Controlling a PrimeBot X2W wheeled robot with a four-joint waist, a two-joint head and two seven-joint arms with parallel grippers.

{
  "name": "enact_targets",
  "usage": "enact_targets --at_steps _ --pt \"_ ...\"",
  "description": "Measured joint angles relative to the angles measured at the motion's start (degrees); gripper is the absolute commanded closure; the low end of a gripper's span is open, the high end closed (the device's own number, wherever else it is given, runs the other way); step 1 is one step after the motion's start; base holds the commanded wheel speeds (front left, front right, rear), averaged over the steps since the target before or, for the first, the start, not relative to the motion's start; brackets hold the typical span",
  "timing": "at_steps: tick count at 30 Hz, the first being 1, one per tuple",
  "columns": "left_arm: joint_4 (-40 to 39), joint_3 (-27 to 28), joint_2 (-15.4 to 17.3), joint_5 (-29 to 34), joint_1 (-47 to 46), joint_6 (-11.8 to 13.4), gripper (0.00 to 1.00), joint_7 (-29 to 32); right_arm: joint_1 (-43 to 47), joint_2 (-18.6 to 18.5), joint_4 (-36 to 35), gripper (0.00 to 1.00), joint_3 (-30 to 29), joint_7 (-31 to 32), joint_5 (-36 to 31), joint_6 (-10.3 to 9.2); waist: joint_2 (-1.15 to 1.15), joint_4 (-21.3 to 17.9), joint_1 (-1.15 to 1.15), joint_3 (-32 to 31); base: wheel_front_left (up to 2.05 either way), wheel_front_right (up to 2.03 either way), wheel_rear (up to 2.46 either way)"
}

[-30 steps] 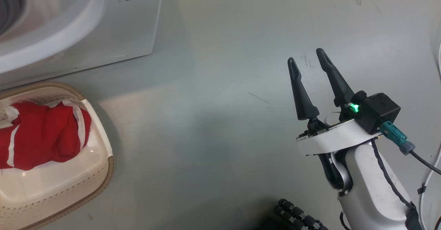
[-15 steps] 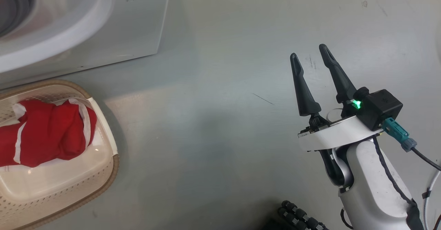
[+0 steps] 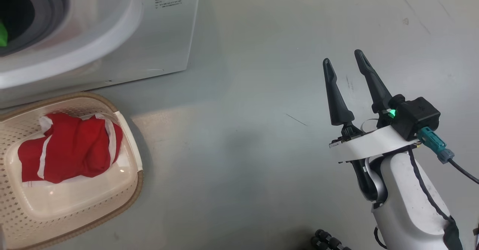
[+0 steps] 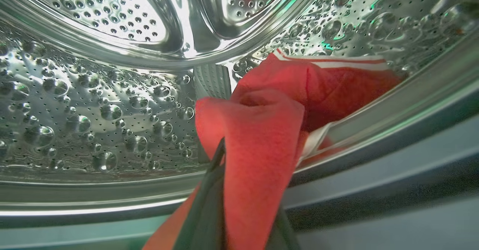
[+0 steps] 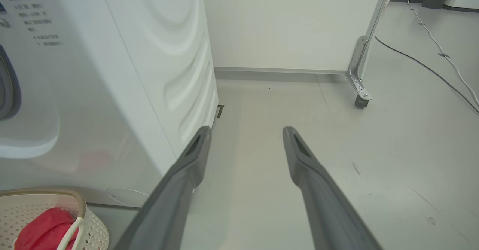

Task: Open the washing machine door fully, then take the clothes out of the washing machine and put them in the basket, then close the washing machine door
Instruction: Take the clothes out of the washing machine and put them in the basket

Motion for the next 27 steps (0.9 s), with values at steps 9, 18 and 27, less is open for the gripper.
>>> enact_targets --at_steps 9,18,27 --pt "2.67 -1.34 -2.15 -0.01 3.32 -0.04 1.0 -5.41 0.05 -0.01 1.27 0.0 -1.41 0.0 -1.48 0.03 0.0 2.27 0.0 -3.92 0.0 0.0 0.0" --pt "4.41 -2.79 -3.91 -0.33 7.97 -0.05 1.0 -11.12 2.11 -0.03 2.88 0.0 -2.22 0.0 -1.89 0.38 0.0 4.81 0.0 -8.84 0.0 0.0 0.0" --pt "5.73 -5.12 -5.92 -0.92 14.69 -0.21 1.0 -16.46 5.1 -0.03 4.68 0.0 -3.22 0.0 -1.96 0.63 0.0 7.12 0.0 -14.57 0.0 0.0 0.0"
